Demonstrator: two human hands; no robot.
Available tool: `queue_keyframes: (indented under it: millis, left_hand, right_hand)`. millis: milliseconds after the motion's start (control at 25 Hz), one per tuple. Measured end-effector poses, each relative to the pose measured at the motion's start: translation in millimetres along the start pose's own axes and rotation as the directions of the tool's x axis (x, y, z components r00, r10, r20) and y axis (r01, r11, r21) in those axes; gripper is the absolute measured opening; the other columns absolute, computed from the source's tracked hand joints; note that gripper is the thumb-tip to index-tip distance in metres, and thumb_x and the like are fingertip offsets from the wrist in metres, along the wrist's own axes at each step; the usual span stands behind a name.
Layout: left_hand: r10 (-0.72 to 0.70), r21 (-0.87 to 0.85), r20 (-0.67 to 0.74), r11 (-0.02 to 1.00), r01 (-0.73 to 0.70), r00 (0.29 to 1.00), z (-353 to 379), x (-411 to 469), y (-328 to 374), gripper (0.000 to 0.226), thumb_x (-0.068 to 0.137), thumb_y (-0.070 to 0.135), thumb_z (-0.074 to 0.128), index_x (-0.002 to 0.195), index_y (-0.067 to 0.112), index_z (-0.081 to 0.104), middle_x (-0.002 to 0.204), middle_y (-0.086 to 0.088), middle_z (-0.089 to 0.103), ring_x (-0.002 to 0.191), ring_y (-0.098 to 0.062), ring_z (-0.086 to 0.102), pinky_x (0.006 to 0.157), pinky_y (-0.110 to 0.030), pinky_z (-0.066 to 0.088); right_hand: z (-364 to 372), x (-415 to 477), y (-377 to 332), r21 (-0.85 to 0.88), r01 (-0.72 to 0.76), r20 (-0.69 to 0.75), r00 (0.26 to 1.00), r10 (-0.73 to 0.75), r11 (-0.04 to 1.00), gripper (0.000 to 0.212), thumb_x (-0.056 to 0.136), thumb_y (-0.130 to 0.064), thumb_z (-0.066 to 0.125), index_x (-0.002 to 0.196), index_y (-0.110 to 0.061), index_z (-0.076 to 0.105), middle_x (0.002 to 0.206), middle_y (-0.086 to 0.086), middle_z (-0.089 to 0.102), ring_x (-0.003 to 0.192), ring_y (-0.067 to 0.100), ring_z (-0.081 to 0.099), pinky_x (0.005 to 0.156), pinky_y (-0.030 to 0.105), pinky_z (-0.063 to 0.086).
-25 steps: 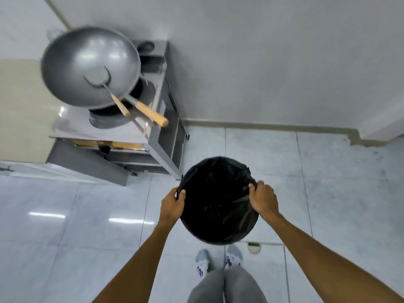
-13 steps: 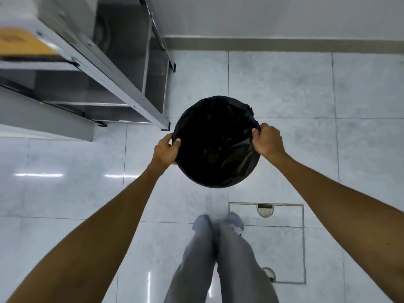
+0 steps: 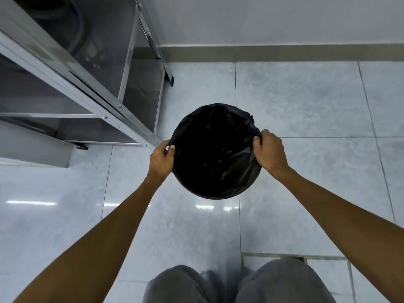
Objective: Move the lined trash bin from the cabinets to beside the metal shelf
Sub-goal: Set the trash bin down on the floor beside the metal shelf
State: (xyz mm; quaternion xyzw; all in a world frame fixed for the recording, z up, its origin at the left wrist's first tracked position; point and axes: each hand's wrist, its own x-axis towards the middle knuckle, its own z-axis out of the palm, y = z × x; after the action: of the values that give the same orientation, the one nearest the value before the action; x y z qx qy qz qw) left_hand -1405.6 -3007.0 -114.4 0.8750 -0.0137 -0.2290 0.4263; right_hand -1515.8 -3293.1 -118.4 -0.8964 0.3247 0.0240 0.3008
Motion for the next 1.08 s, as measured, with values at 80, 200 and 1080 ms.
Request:
queue_keyframes:
  millis: [80,200,1080]
  left_hand:
    - [0.027,-0.024,-0.043,0.999,-0.028,0.999,9.0,8.6,-6.1,0.04,0.104,0.032,0.041,0.133,0.009,0.056,0.111,-0.003,0.064,0.1,-0.021,0.061,0.097,-0.04,0.055]
    - [0.081,-0.051,-0.082,0.995,-0.085,0.993,13.5,9.7,-14.7,0.041,0.104,0.038,0.04,0.132,0.012,0.057,0.113,-0.001,0.065,0.103,-0.02,0.062,0.097,-0.039,0.055]
    - [0.006,-0.424,-0.096,0.905,-0.047,0.995,49.6,103.5,19.6,0.074,0.089,0.071,0.036,0.148,0.026,0.036,0.146,-0.007,0.051,0.132,-0.034,0.052,0.101,-0.059,0.05]
  right_hand:
    - [9.8,3.7,1.9,0.061,-0.009,-0.055,0.998,0.012,0.998,0.023,0.101,-0.02,0.044,0.084,-0.005,0.044,0.078,0.011,0.054,0.073,0.032,0.053,0.064,0.034,0.034]
    - [20.8,1.5,6.1,0.235,-0.05,-0.061,0.996,0.066,0.971,0.026,0.103,-0.029,0.044,0.087,-0.008,0.045,0.081,0.008,0.058,0.076,0.031,0.057,0.064,0.035,0.038]
    - [40.2,90.7,-18.1,0.753,-0.327,0.342,0.936,0.085,0.571,0.082,0.08,-0.086,0.03,0.134,-0.032,0.057,0.121,0.007,0.07,0.101,0.031,0.072,0.075,0.053,0.063]
